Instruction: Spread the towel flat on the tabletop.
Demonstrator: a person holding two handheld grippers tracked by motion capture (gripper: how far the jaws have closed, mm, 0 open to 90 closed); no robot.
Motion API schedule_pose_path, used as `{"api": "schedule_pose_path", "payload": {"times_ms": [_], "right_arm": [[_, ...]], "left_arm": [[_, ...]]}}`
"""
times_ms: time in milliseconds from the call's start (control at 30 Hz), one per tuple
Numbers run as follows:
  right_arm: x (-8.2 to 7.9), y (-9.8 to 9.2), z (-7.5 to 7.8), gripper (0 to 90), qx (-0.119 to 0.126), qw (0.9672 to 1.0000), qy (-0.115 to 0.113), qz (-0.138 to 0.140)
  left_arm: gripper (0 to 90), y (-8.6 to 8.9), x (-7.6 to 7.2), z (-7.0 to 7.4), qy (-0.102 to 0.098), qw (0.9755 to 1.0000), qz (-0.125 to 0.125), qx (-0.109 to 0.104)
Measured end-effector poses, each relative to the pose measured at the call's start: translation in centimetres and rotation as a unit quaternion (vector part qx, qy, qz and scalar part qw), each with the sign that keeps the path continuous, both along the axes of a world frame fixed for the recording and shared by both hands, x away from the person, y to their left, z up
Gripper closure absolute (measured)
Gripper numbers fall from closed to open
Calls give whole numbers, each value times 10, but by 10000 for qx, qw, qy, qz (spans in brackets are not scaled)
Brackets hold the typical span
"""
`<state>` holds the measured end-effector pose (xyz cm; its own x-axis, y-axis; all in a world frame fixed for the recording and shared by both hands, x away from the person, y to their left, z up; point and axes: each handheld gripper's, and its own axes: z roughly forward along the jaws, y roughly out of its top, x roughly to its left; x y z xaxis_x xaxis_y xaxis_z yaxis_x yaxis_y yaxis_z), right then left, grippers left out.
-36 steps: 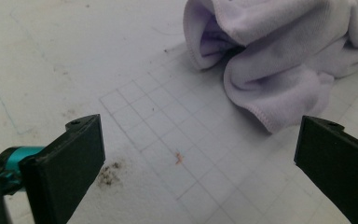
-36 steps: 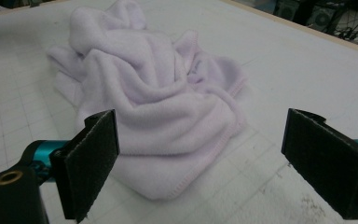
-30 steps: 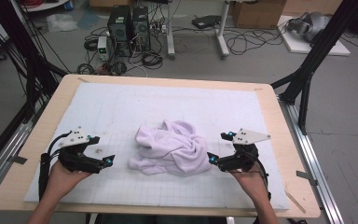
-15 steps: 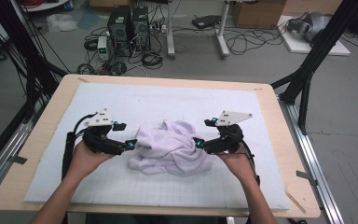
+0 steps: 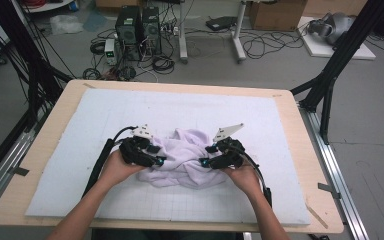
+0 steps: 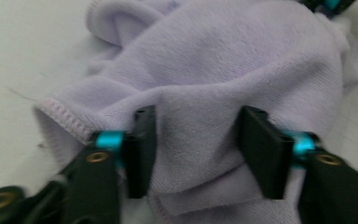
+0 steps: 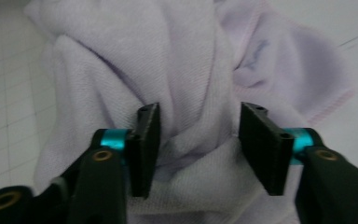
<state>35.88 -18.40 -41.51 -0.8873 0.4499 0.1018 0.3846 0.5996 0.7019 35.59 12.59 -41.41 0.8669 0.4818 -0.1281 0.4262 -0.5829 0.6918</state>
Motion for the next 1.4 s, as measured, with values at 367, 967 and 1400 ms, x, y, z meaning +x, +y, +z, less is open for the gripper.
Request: {"api": "schedule_pose_path", "payload": {"times_ms": [367, 967, 1400], "right_arm": [[-31, -4, 27, 770, 220, 9991, -194, 306], [-75, 2, 38, 492, 722, 9935, -206, 861], [2, 10, -3, 571, 317, 9988, 261, 264]], "left_arm": [[866, 30, -24, 22, -385, 9991, -146, -137], [604, 84, -62, 15, -161, 9971, 10, -743], [556, 47, -18, -7, -137, 9987, 498, 38]]}}
